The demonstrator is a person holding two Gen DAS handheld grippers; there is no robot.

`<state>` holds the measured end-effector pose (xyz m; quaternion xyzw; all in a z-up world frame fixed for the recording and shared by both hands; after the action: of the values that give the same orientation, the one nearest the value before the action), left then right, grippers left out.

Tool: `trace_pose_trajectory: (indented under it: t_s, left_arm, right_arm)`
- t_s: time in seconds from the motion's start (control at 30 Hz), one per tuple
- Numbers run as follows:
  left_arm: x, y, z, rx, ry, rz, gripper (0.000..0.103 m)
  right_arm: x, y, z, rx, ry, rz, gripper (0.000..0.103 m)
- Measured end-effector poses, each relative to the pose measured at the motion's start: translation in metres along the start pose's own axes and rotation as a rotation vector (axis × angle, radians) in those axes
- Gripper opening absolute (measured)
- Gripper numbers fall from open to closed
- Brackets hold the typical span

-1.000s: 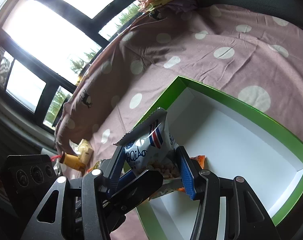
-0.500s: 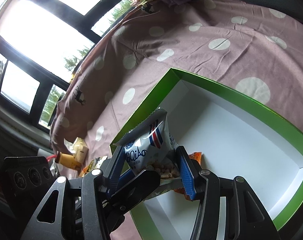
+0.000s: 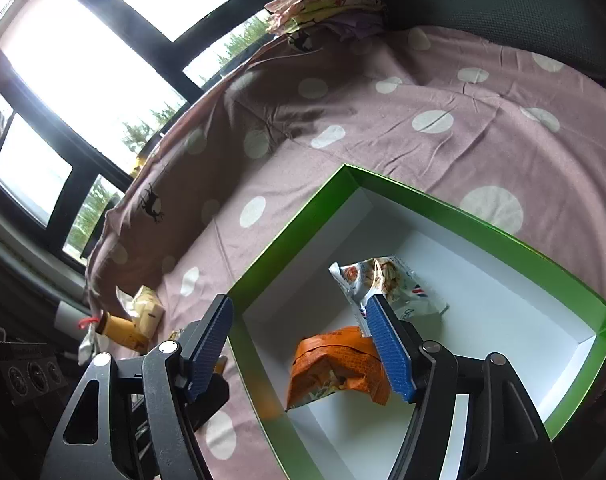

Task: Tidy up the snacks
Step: 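Move the right gripper back over the soda cracker pack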

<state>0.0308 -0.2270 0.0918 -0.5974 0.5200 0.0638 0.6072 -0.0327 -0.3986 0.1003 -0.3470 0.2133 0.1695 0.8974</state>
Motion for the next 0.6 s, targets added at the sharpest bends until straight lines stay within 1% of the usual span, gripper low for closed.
trace_pose_trajectory:
  t_s: [0.07, 0.1, 0.2, 0.33, 0.4, 0.5, 0.6]
  left_arm:
    - [-0.013, 0.002, 0.016, -0.016, -0.064, -0.026, 0.081]
    - [-0.02, 0.003, 0.026, -0.028, -0.101, -0.037, 0.082]
    - [-0.04, 0.009, 0.061, -0.088, -0.201, -0.06, 0.082]
    - [-0.063, 0.023, 0.108, -0.193, -0.327, -0.074, 0.082]
    - [-0.073, 0.032, 0.129, -0.233, -0.385, -0.082, 0.083]
    - [-0.087, 0.047, 0.16, -0.321, -0.464, -0.098, 0.09]
    - [-0.092, 0.061, 0.19, -0.395, -0.549, -0.083, 0.091]
  right_arm:
    - [-0.001, 0.001, 0.007, -0.032, 0.006, -0.003, 0.075]
    - [0.0, 0.002, 0.012, -0.046, 0.01, -0.003, 0.075]
    - [0.003, 0.005, 0.025, -0.087, 0.014, 0.003, 0.075]
    - [0.008, 0.011, 0.044, -0.152, 0.016, 0.016, 0.076]
    - [0.01, 0.016, 0.054, -0.184, 0.01, 0.021, 0.079]
    - [0.014, 0.022, 0.07, -0.224, -0.021, 0.023, 0.083]
    - [0.024, 0.03, 0.088, -0.249, -0.073, 0.05, 0.083]
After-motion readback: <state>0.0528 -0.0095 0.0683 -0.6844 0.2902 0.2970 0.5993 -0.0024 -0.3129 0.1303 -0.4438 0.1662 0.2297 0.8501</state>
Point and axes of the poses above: each gripper's, at about its wrist camera, not at the fingertips, and x roughly the way its jaws point, z to its left, y to its underside, the point moved 3 cm from there along x, roughly the way its jaws point, and after that the axes turned 12 degrees about -y, right-handed, at the moved point
